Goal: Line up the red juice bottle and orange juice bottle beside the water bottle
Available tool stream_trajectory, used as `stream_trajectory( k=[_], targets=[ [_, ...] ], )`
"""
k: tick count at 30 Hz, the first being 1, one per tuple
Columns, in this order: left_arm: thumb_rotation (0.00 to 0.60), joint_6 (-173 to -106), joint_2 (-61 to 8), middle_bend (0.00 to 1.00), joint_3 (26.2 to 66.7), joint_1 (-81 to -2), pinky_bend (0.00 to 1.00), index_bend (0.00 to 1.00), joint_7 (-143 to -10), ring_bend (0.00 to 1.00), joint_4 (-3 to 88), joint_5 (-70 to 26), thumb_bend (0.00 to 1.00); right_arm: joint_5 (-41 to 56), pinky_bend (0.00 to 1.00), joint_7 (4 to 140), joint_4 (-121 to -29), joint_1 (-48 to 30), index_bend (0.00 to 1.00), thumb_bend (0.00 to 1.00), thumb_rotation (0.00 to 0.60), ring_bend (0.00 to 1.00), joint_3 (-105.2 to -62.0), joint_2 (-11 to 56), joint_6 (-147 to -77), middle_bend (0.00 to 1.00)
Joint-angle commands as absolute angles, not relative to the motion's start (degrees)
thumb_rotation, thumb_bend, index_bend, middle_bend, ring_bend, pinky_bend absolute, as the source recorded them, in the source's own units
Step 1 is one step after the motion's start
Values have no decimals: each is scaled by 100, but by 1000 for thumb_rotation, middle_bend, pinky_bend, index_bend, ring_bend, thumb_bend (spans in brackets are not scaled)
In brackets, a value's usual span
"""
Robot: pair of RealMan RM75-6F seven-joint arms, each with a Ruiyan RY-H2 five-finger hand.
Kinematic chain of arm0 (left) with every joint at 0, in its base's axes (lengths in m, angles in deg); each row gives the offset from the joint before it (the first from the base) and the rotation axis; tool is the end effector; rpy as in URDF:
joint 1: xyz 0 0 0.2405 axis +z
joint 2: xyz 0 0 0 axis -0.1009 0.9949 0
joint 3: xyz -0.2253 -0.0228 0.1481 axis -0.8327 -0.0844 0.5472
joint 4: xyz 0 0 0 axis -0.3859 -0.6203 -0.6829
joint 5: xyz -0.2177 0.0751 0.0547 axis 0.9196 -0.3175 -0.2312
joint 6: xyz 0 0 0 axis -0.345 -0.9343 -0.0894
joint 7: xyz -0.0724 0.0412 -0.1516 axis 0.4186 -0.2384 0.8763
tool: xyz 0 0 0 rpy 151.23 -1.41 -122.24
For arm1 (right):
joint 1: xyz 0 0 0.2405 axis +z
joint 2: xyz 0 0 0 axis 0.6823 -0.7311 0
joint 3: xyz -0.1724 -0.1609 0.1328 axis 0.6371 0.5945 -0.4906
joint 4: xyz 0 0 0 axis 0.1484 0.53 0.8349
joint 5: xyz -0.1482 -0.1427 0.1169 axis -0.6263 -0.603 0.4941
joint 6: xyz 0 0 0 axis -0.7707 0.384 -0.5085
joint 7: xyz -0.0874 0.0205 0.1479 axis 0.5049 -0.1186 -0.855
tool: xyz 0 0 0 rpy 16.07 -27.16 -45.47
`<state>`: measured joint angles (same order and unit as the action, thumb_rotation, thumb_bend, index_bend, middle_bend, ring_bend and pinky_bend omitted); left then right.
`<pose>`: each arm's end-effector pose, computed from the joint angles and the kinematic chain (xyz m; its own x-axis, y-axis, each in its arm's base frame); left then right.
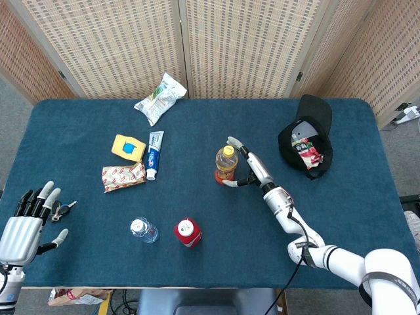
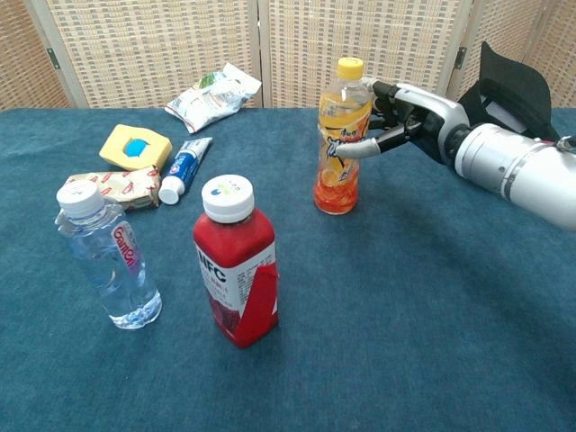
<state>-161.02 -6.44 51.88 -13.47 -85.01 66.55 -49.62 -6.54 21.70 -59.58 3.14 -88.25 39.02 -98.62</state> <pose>-0.2989 0.2263 0.1375 0.4792 -0.0408 0.8768 0.8703 -0.1077 -0.4806 -0.1549 -0.4469 -0.0739 -0.4391 -0.4351 0.7860 -0.8435 -0.1015 -0.5274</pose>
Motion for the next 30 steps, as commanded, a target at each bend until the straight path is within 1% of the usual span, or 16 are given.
stream_trajectory(
  k=[1, 3, 10, 12, 14, 16, 19, 22, 26, 30],
  targets=[
    [600, -16102, -638, 0, 5182, -1346, 0, 0, -8477, 0, 6637, -4952, 219, -672, 82, 2027, -5776, 405, 17, 0, 600, 8, -8869, 4032, -9766, 99],
    [600, -16099, -640, 0, 5184, -1347, 0, 0, -8454, 0, 6621, -4952, 219, -664, 82, 1940, -5679, 447, 23, 0, 600, 19, -8901, 4095, -9718, 114],
    [600, -16127, -623, 0, 5214, -1322, 0, 0, -8416, 0, 6604, -4986, 219, -653, 123, 1774, -5449, 533, 187, 12, 600, 97, -8989, 4293, -9707, 182],
    [600, -16143, -619, 0, 5217, -1312, 0, 0, -8409, 0, 6598, -4990, 219, -635, 142, 1750, -5410, 541, 232, 56, 600, 121, -9017, 4335, -9721, 206],
    [600, -16154, -615, 0, 5221, -1303, 0, 0, -8402, 0, 6598, -4993, 219, -592, 180, 1734, -5366, 548, 297, 154, 600, 160, -9067, 4382, -9734, 249],
    [600, -16159, -608, 0, 5222, -1299, 0, 0, -8405, 0, 6601, -4991, 219, -516, 225, 1724, -5335, 544, 341, 253, 600, 198, -9133, 4427, -9743, 286],
    [600, -16162, -594, 0, 5225, -1295, 0, 0, -8411, 0, 6610, -4995, 219, -459, 281, 1699, -5359, 529, 409, 358, 600, 259, -9177, 4422, -9720, 347],
    [600, -16157, -590, 0, 5219, -1303, 0, 0, -8419, 0, 6623, -5001, 219, -452, 319, 1700, -5394, 501, 463, 396, 600, 305, -9183, 4386, -9719, 398],
    [600, -16131, -601, 0, 5208, -1326, 0, 0, -8442, 0, 6639, -4999, 219, -519, 356, 1604, -5620, 414, 492, 409, 600, 335, -9156, 4223, -9773, 424],
    [600, -16095, -606, 0, 5181, -1368, 0, 0, -8472, 0, 6651, -5002, 219, -730, 375, 1505, -6055, 271, 509, 410, 600, 351, -9012, 3881, -9871, 437]
  ],
)
